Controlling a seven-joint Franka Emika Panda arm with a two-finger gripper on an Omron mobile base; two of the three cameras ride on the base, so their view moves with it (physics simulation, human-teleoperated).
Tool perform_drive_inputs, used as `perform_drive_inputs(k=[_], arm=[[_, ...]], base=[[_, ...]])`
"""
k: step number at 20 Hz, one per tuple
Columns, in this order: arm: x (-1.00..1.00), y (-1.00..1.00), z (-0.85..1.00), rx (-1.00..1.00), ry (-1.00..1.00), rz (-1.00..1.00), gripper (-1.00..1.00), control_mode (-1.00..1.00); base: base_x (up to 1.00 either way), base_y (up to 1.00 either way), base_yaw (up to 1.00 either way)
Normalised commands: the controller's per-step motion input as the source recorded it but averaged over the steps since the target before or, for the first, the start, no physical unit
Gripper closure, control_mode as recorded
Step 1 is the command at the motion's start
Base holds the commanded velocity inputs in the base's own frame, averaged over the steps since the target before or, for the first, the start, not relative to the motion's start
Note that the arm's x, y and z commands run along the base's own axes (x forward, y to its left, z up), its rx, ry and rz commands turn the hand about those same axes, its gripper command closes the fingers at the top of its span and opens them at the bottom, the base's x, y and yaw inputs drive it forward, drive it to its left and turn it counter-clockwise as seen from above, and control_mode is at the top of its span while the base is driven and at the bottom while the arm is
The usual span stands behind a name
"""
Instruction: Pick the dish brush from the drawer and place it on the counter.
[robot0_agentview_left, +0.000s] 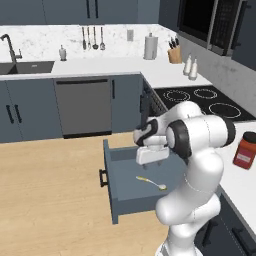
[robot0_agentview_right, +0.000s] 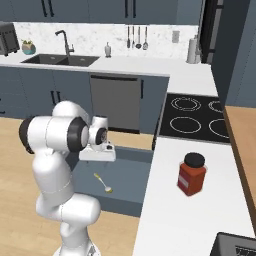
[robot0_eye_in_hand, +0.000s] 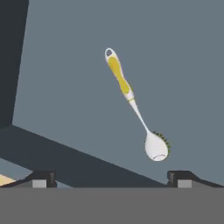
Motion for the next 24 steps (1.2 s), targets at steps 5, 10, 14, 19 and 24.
perform_drive_inputs(k=[5,10,14,19,24], arm=[[0.33,0.00,-0.82,0.00,-0.07,-0.03,-1.00,-1.00],[0.51,0.00,-0.70,-0.01,-0.03,-0.02,-1.00,-1.00],[0.58,0.06,-0.31,-0.02,-0.04,0.00,-1.00,-1.00],[-0.02,0.02,-0.28,0.00,0.00,0.00,-1.00,-1.00],[-0.55,0.00,-0.10,0.00,-0.03,0.00,-1.00,-1.00]], base=[[0.00,0.00,0.00],[0.00,0.00,0.00],[0.00,0.00,0.00],[0.00,0.00,0.00],[0.00,0.00,0.00]])
